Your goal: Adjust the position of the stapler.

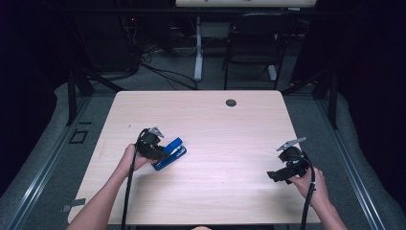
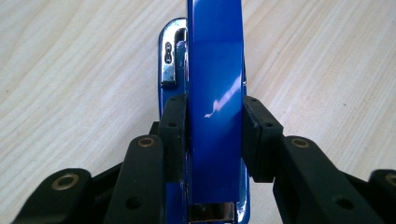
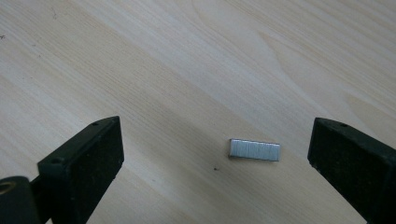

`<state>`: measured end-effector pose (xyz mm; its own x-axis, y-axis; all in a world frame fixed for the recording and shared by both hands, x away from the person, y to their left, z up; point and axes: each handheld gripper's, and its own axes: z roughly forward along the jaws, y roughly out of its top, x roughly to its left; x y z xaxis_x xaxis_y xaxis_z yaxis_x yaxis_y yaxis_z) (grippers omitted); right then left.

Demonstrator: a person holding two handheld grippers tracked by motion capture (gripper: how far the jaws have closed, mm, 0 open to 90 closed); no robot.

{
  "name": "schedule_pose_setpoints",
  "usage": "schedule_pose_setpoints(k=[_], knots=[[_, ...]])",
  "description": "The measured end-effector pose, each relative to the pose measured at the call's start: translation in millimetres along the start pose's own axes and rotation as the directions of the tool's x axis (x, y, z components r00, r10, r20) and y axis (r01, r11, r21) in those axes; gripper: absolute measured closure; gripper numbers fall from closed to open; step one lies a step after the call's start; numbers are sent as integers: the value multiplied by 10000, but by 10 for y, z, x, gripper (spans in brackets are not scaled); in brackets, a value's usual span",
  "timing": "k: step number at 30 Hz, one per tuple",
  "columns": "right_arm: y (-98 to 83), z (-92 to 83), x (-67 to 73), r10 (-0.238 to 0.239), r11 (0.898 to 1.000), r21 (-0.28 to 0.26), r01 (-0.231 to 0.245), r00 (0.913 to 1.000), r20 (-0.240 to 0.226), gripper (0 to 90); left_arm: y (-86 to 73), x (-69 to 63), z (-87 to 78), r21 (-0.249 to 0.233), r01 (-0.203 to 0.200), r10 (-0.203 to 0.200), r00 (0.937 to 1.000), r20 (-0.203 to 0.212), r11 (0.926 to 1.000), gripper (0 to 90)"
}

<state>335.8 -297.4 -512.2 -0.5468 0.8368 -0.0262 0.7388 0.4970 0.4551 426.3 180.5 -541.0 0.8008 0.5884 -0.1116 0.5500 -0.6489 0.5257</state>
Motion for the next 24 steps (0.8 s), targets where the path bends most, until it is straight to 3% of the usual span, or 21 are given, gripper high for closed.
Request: schedule_pose_setpoints(k=[24], knots=[[2, 20, 10, 81, 9999, -75, -82, 9999, -67, 31, 40, -133, 51, -102, -755, 759, 9960, 482, 9971, 656]])
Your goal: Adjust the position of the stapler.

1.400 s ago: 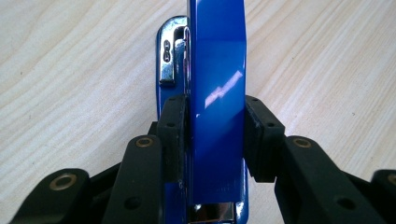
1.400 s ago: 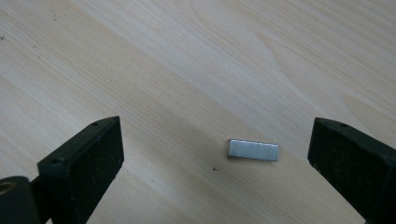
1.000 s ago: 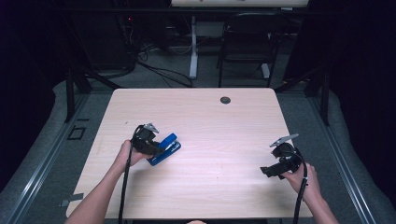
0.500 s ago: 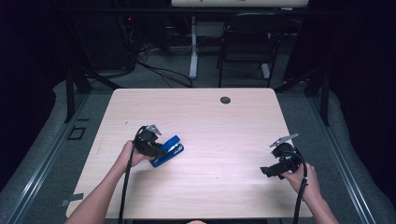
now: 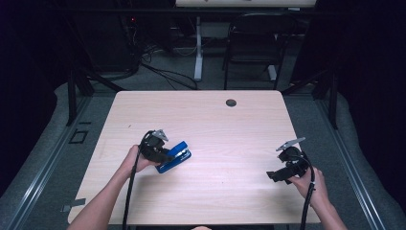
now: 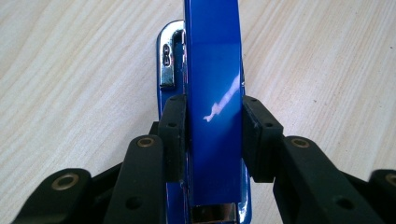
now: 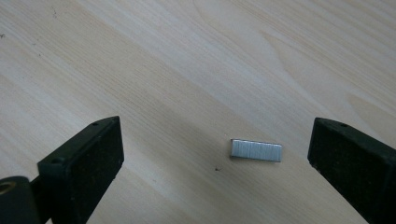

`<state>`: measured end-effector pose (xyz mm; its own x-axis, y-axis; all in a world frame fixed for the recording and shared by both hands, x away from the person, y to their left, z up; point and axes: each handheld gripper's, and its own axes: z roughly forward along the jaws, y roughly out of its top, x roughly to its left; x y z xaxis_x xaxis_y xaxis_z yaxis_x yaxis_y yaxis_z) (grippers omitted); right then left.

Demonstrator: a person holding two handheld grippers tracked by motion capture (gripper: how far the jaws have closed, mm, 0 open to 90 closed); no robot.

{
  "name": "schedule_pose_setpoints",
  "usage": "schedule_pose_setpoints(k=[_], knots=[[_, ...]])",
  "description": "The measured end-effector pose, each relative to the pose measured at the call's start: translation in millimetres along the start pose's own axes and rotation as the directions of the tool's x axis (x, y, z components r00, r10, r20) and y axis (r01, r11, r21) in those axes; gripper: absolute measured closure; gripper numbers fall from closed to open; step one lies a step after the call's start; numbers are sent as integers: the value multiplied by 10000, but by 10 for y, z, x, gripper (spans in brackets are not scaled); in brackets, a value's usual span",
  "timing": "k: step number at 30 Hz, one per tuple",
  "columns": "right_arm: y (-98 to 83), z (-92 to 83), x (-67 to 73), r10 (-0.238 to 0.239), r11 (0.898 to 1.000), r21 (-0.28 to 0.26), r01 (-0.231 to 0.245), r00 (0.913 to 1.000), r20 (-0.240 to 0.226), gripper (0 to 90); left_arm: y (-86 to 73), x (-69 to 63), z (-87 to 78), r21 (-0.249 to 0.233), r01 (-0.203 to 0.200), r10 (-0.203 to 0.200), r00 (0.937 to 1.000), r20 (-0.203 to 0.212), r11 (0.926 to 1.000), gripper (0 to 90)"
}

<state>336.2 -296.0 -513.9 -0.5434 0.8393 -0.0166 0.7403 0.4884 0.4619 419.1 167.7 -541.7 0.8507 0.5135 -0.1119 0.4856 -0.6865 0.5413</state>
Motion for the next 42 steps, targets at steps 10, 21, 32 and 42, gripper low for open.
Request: schedule_pose_setpoints(k=[10, 21, 32, 42], knots=[[1, -8, 5, -46, 10000, -6, 46, 10000, 52, 31, 21, -53, 23, 4, -346, 346, 9991, 228, 9994, 655], [5, -11, 8, -34, 10000, -70, 34, 10000, 2, 30, 26, -83, 37, -65, -647, 649, 9974, 312, 9979, 657], [7, -11, 2, -122, 9999, 40, 122, 9999, 67, 31, 56, -152, 69, -86, -1136, 1139, 9923, 477, 9935, 659], [9, 3, 0, -91, 9999, 44, 91, 10000, -17, 31, 94, -227, 106, -131, -1631, 1636, 9838, 727, 9865, 660]])
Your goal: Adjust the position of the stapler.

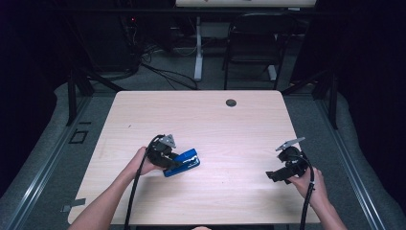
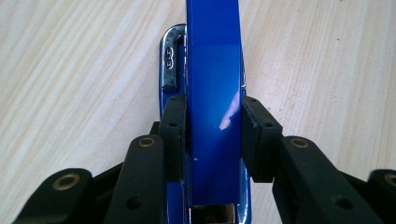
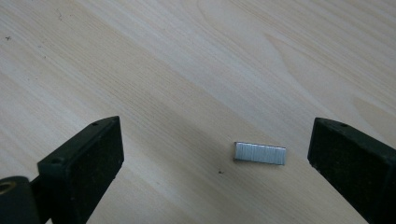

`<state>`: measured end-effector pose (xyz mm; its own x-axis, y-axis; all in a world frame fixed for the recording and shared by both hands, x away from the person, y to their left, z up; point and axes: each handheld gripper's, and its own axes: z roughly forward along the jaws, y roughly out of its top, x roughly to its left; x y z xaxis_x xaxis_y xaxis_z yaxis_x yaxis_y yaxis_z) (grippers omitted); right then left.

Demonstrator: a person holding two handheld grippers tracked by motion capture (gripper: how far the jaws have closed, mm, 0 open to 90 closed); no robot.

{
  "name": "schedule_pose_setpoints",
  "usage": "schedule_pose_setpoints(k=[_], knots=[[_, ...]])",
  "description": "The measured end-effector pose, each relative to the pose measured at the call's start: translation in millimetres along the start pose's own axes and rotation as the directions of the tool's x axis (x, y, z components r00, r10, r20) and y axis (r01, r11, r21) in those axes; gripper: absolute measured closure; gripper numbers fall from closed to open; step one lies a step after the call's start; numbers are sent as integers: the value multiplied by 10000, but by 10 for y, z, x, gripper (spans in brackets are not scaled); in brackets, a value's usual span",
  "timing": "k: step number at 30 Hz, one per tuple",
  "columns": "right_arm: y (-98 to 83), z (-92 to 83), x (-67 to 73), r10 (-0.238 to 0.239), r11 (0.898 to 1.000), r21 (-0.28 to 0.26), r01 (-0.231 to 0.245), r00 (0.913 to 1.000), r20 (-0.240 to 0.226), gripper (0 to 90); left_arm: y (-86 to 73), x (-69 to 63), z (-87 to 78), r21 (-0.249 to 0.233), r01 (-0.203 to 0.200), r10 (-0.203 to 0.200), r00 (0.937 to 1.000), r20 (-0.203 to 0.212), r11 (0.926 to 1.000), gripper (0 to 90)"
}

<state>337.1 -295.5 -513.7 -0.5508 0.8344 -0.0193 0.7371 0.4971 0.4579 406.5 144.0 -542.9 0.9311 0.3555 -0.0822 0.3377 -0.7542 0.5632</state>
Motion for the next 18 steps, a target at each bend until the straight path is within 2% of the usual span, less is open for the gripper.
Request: schedule_pose_setpoints(k=[2, 3, 8, 11, 15, 18], knots=[[1, 1, 0, -2, 10000, 10, 2, 10000, 5, 31, 8, -7, 0, 35, -59, 59, 10000, -22, 10000, 662], [1, 2, 0, 4, 10000, 11, -4, 10000, -20, 31, 13, -17, 10, -9, -132, 132, 9998, 138, 9999, 664], [2, -1, 4, -28, 10000, 17, 28, 10000, -29, 31, 17, -27, 11, -16, -158, 158, 9998, 80, 9999, 664], [3, -1, 5, -22, 10000, 15, 22, 10000, -8, 31, 24, -35, 21, -56, -235, 236, 9995, 232, 9997, 664], [2, 5, 1, -2, 10000, 35, 3, 10000, -25, 31, 32, -41, 28, -62, -345, 346, 9992, 223, 9994, 664], [5, 12, -3, -18, 10000, 60, 18, 10000, -79, 31, 48, -56, 38, -58, -474, 476, 9980, 422, 9989, 664]])
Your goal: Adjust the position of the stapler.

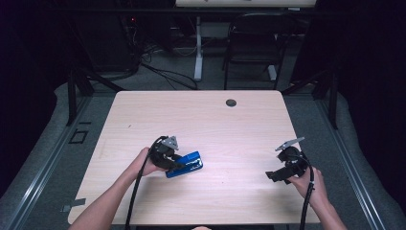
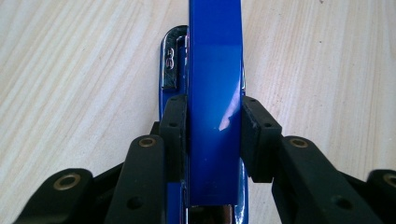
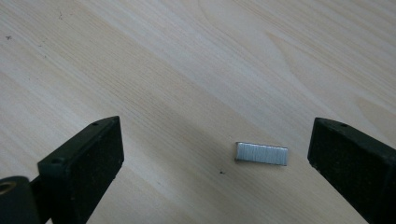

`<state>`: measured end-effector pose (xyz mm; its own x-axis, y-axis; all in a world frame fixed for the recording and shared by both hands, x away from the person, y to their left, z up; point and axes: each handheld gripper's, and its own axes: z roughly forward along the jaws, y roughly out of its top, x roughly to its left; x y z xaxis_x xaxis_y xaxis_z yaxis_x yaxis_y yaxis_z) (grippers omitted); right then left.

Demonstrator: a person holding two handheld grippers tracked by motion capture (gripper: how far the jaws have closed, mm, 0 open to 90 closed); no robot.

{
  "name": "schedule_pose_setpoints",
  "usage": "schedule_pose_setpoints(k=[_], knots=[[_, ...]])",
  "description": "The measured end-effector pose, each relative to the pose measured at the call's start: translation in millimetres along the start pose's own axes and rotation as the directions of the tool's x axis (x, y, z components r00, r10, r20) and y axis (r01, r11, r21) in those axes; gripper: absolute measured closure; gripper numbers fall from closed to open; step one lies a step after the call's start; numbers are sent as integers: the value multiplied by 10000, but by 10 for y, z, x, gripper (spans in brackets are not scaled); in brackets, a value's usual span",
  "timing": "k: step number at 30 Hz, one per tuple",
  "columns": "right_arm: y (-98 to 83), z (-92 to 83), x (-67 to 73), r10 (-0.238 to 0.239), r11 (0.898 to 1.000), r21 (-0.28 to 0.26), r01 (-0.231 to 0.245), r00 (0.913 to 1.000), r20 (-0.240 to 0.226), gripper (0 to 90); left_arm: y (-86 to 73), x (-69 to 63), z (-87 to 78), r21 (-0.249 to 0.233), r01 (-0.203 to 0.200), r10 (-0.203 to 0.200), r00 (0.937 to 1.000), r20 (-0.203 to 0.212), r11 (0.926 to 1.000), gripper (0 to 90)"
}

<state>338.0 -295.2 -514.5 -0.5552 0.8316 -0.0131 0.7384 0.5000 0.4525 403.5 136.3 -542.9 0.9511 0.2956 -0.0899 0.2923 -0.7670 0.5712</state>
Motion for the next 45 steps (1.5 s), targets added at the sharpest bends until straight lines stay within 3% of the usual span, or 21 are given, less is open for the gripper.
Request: schedule_pose_setpoints(k=[5, 13, 20, 31, 45], knots=[[0, -1, 5, 11, 10000, -23, -10, 10000, 29, 31, 44, -55, 39, 52, -299, 298, 9993, 243, 9995, 664], [3, 3, 9, 37, 10000, -1, -37, 10000, -74, 31, 75, -98, 65, 31, -516, 515, 9982, 291, 9987, 663], [3, 6, 7, 47, 10000, -2, -47, 10000, -76, 32, 114, -134, 111, -77, -841, 844, 9943, 647, 9964, 663], [5, 4, 12, 32, 10000, 2, -32, 10000, -51, 32, 165, -200, 153, -66, -1083, 1085, 9915, 724, 9941, 664], [18, 4, 30, -60, 10000, -33, 60, 9999, -86, 32, 261, -298, 239, -159, -1571, 1579, 9816, 1075, 9875, 664]])
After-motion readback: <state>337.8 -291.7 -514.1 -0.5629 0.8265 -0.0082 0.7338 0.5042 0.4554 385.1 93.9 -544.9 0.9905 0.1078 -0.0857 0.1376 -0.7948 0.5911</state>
